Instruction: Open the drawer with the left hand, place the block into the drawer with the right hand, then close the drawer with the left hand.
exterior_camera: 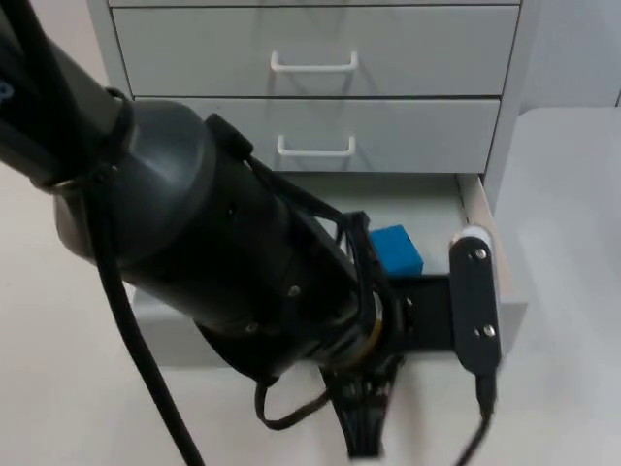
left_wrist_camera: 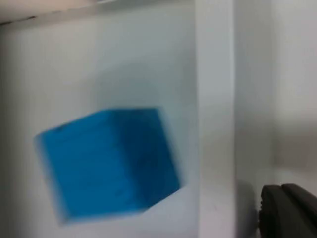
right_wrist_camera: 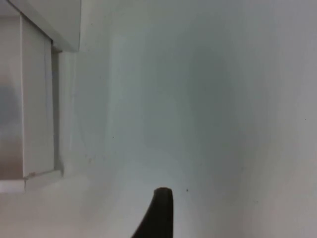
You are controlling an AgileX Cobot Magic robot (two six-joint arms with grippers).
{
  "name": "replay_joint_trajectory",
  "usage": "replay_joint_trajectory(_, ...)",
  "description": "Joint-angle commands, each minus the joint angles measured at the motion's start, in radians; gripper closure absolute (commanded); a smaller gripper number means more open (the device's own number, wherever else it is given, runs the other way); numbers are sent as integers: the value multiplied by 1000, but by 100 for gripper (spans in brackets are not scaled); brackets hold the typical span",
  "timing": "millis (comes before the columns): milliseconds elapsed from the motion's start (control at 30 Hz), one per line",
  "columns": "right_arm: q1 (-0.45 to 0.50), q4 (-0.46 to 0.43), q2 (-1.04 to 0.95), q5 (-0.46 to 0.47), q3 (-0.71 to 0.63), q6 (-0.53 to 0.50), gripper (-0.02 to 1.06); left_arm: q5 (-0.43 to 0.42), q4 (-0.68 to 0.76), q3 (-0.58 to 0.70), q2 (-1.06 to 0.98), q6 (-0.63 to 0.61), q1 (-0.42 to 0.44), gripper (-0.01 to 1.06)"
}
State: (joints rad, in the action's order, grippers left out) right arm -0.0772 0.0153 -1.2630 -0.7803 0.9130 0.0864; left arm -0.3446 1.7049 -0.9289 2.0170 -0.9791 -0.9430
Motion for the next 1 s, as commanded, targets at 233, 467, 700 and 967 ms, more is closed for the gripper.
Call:
replay_joint_trajectory(233,3,1,12,10,-3,-8,27,-326,40,-23,-32,-27,52,105)
replay_joint_trajectory(467,3,1,12,10,-11,-8,27,-265,40,-23,-32,-58,96,105)
replay_joint_trajectory(700,3,-3,12,46,-40,-8,27,-164,40,-23,-32,-79,107,105)
replay_joint_trajectory(967,3,-3,12,59,-40,-8,27,-172,-40,-23,-66,-31,104,105)
